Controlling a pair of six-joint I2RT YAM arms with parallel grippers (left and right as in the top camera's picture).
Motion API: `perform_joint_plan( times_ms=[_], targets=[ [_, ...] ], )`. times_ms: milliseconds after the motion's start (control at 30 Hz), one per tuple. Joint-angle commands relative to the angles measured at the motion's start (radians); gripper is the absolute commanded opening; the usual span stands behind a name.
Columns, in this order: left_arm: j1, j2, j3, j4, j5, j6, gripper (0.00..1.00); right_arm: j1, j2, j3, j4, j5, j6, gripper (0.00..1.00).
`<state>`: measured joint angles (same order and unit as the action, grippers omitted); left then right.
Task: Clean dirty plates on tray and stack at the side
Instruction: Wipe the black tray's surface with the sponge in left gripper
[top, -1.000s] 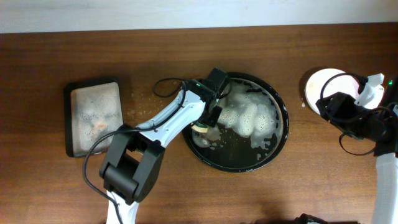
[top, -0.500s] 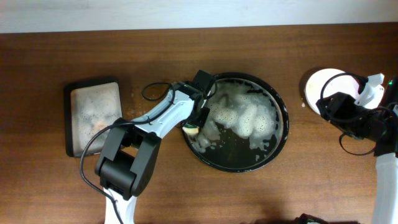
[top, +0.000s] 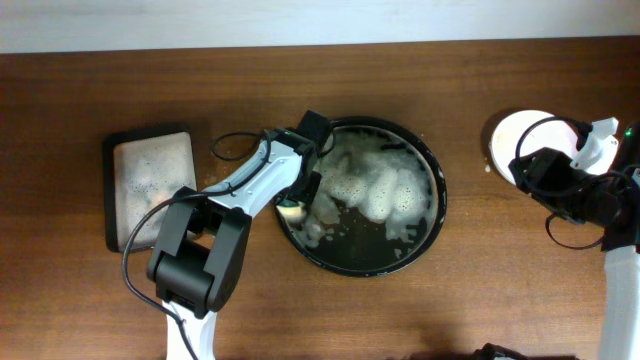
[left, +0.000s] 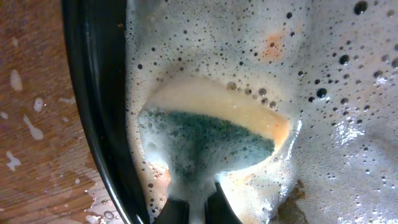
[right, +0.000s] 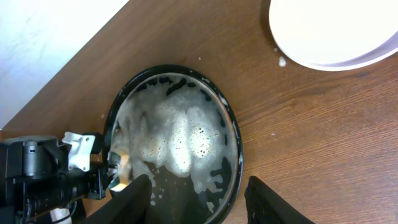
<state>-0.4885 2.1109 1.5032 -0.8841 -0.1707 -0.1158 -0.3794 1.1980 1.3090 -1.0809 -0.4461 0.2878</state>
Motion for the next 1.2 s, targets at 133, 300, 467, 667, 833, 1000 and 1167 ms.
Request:
perform_joint_plan(
  times_ms=[133,300,467,667,833,1000,1167],
  targets=[
    [0.023,0.035,-0.049,-0.048,-0.061,0.015,0.00,0.006,-0.001,0.011,0.004,0.011,-0.003,0.50],
    [0.032,0.009,-0.049,-0.062,-0.062,0.014,0.00,0.006,-0.001,0.011,0.007,0.010,-0.003,0.50],
    [0.034,0.009,-0.050,-0.082,-0.090,0.012,0.00,0.006,-0.001,0.011,0.007,0.011,-0.003,0.50],
    [0.034,0.009,-0.049,-0.098,-0.132,0.007,0.00,0.006,-0.001,0.011,0.007,0.011,-0.003,0.50],
    [0.033,-0.053,-0.024,-0.060,0.066,0.001,0.00,0.006,-0.001,0.011,0.008,0.013,-0.004,0.50],
    [0.033,-0.243,-0.019,0.044,0.221,-0.003,0.00,0.006,-0.001,0.011,0.007,0.013,-0.003,0.50],
    [0.032,-0.220,-0.065,0.158,0.235,-0.007,0.00,0.006,-0.001,0.011,0.007,0.013,-0.003,0.50]
  ],
)
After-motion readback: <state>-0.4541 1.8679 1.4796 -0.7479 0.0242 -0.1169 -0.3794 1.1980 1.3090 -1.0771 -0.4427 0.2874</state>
